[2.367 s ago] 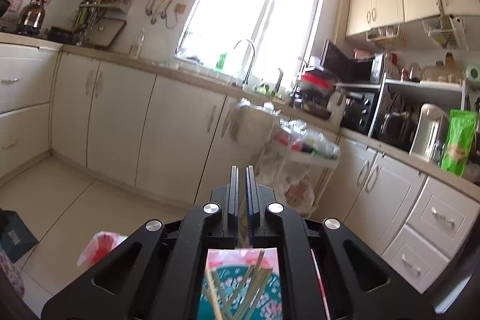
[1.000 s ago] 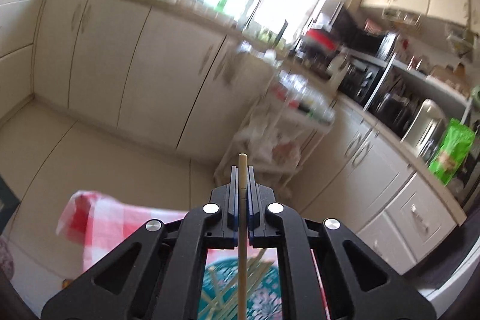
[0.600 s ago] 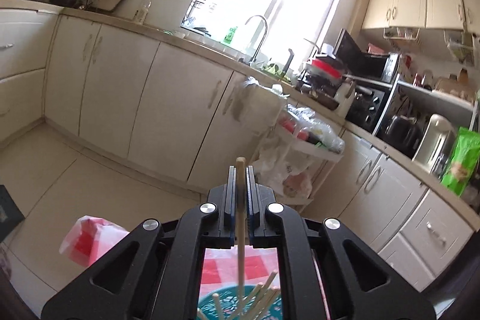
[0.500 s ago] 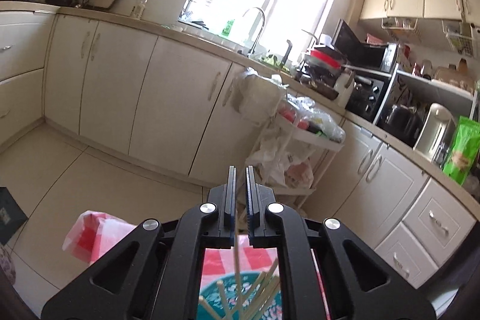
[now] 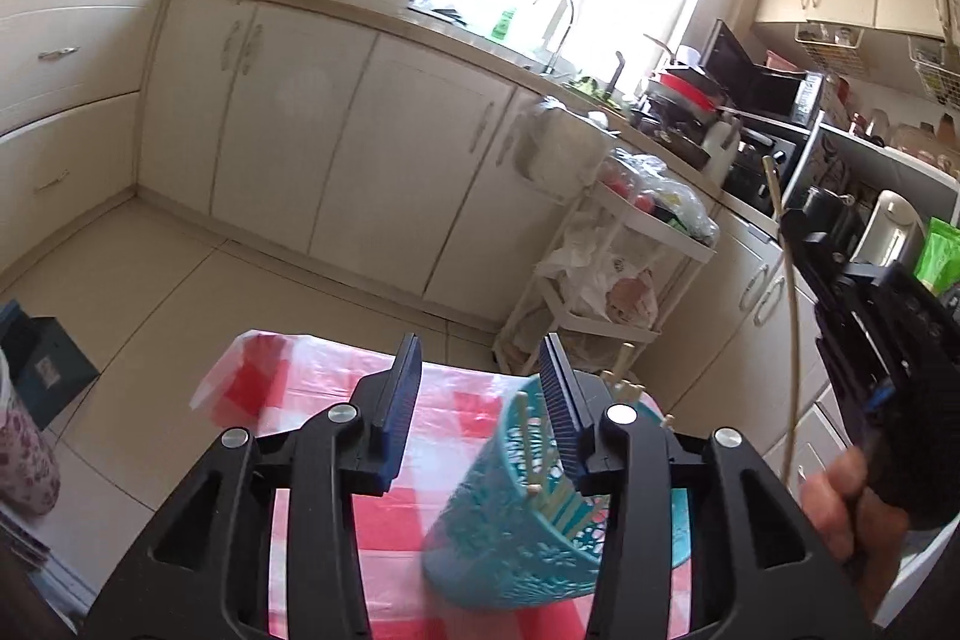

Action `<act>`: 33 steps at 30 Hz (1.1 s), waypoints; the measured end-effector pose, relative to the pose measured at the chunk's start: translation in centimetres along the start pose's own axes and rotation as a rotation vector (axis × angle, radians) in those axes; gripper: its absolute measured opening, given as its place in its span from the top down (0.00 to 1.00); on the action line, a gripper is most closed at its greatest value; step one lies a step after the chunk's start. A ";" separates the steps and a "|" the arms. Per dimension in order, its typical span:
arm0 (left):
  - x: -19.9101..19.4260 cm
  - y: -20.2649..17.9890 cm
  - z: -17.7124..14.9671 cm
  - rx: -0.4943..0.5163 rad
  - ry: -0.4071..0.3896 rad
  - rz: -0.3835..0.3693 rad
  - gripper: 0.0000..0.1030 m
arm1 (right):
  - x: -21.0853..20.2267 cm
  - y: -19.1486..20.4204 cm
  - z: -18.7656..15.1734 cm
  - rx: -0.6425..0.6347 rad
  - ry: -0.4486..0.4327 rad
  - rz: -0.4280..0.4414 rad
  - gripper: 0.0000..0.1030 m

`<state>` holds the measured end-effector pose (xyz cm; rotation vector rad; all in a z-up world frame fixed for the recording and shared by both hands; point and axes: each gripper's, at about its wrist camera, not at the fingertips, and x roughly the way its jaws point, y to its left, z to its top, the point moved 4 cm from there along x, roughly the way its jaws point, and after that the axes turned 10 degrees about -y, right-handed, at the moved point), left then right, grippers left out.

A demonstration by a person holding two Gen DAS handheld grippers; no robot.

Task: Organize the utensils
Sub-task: 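Lower the held stick into the teal cup and open the right gripper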

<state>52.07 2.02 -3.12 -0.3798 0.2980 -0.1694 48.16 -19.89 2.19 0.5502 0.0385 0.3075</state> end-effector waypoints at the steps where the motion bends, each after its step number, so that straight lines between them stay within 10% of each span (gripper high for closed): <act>1: -0.2 0.3 0.3 0.008 -0.016 0.012 0.63 | 0.7 -0.1 -0.6 -0.010 0.002 -0.018 0.95; 21: -3.9 -1.9 0.8 0.235 -0.121 0.086 0.55 | -3.7 -0.2 -6.7 -0.136 0.186 -0.076 0.93; 33: -5.3 -2.1 -0.1 0.290 -0.126 0.117 0.47 | -10.6 -0.5 -9.9 -0.179 0.305 -0.140 0.64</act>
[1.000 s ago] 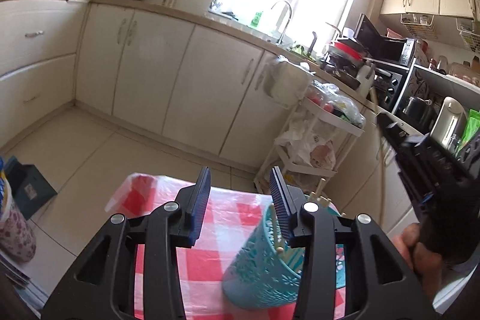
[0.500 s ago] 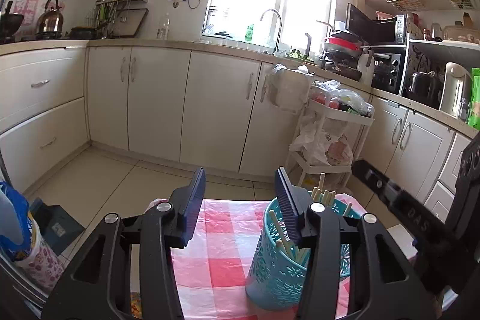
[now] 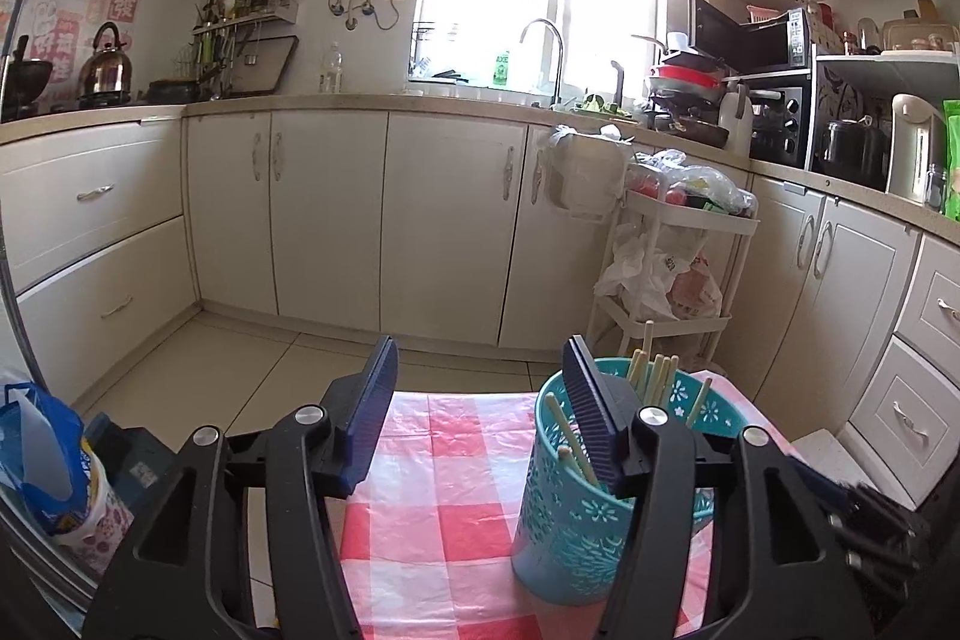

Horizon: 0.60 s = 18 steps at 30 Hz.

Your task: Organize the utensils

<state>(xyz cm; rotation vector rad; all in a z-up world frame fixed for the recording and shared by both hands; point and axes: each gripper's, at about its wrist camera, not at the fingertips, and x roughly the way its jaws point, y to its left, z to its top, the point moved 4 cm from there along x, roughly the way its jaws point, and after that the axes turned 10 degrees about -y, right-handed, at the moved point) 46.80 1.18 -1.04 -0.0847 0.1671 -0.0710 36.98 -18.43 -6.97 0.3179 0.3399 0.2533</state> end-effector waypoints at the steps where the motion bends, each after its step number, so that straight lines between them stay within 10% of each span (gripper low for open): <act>1: -0.3 0.0 -0.2 0.004 0.005 0.005 0.46 | -0.7 -0.3 -0.7 -0.003 0.014 -0.016 0.61; 18: -5.0 0.7 -4.6 0.032 0.090 0.055 0.30 | -6.0 -4.3 -4.8 -0.022 0.101 -0.208 0.45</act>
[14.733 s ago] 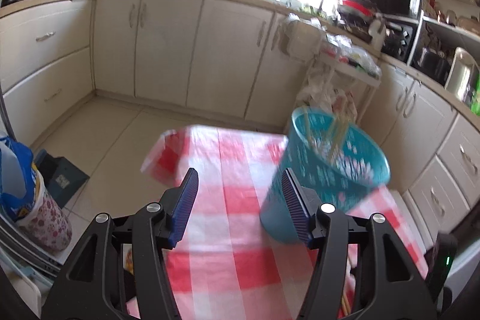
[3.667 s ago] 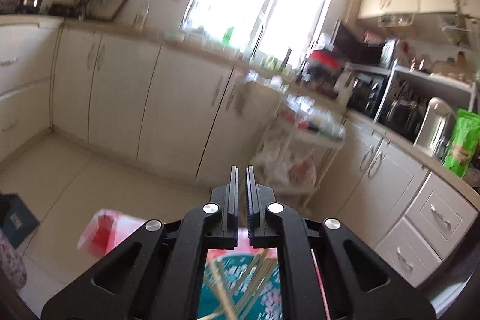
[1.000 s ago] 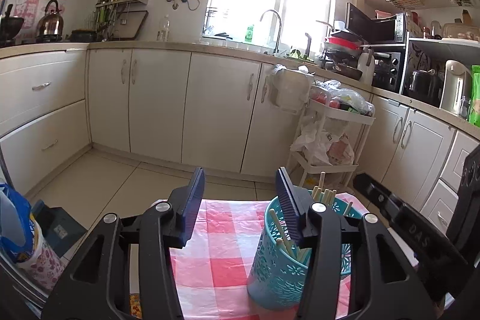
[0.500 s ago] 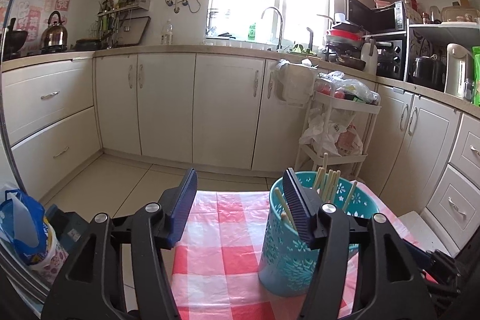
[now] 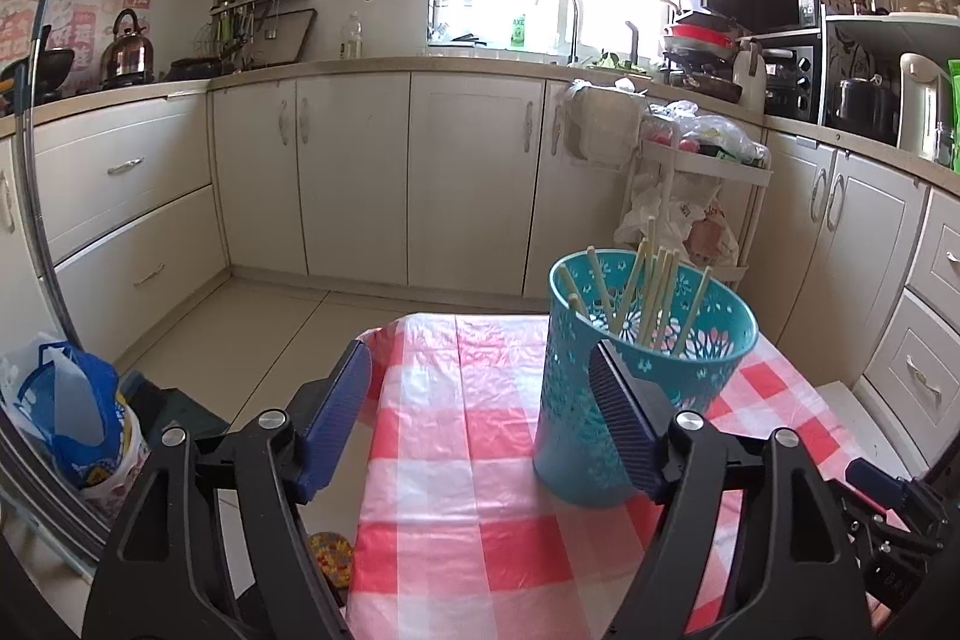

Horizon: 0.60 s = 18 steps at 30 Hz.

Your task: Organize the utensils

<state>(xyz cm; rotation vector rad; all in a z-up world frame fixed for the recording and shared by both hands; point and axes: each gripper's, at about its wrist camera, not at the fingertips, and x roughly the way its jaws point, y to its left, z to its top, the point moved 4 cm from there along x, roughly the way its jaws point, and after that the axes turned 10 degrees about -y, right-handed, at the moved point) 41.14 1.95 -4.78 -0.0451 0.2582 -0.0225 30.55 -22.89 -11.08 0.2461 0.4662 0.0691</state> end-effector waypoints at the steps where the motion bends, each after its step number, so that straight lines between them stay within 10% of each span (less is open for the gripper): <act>1: -0.2 0.0 -0.2 0.000 0.006 0.001 0.30 | -0.2 0.0 -0.1 -0.002 0.000 -0.001 0.44; 18: -14.1 -1.5 -3.7 0.033 0.194 0.029 0.08 | -13.1 3.0 -0.5 0.090 0.052 0.044 0.19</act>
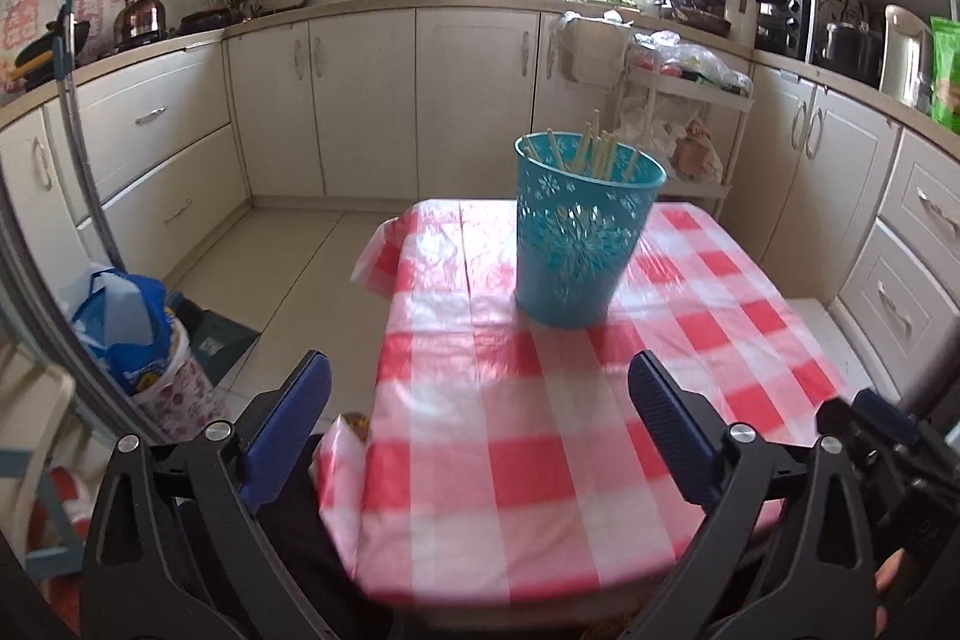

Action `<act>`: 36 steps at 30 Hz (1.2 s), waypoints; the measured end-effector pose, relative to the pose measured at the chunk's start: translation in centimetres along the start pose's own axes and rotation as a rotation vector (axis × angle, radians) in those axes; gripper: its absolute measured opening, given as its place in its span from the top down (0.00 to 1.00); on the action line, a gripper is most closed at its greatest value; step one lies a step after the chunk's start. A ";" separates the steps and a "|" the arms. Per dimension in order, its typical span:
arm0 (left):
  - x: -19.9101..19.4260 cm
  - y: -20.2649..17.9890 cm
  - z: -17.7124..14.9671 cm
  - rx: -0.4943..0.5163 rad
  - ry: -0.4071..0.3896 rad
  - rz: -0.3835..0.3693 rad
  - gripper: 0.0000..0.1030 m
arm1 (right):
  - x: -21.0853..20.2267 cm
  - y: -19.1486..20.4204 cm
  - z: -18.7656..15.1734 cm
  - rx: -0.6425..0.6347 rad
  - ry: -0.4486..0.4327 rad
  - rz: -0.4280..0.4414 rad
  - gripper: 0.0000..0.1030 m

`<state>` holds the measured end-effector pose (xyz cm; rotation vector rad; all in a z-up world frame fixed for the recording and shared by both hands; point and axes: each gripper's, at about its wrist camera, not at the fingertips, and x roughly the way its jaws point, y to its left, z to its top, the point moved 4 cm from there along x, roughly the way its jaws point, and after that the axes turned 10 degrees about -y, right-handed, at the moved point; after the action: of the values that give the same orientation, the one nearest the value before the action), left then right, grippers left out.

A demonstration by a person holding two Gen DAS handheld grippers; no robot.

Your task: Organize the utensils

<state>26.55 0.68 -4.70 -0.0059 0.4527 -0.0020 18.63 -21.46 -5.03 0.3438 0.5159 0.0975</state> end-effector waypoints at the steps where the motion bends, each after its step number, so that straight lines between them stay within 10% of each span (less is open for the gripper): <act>1: -1.6 -0.2 -0.4 0.016 0.020 0.018 0.08 | -1.1 0.4 0.0 -0.002 -0.002 -0.005 0.13; 16: -17.0 0.7 -5.7 0.036 0.114 0.026 0.07 | -15.5 5.9 -6.8 -0.097 0.108 -0.010 0.07; 36: -18.9 1.3 -6.7 0.019 0.100 0.026 0.07 | -16.0 6.6 -8.0 -0.216 0.126 -0.173 0.07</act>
<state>6.58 2.04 -2.47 0.0183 0.5523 0.0187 0.71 -15.73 -1.79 0.0818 0.6512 0.0071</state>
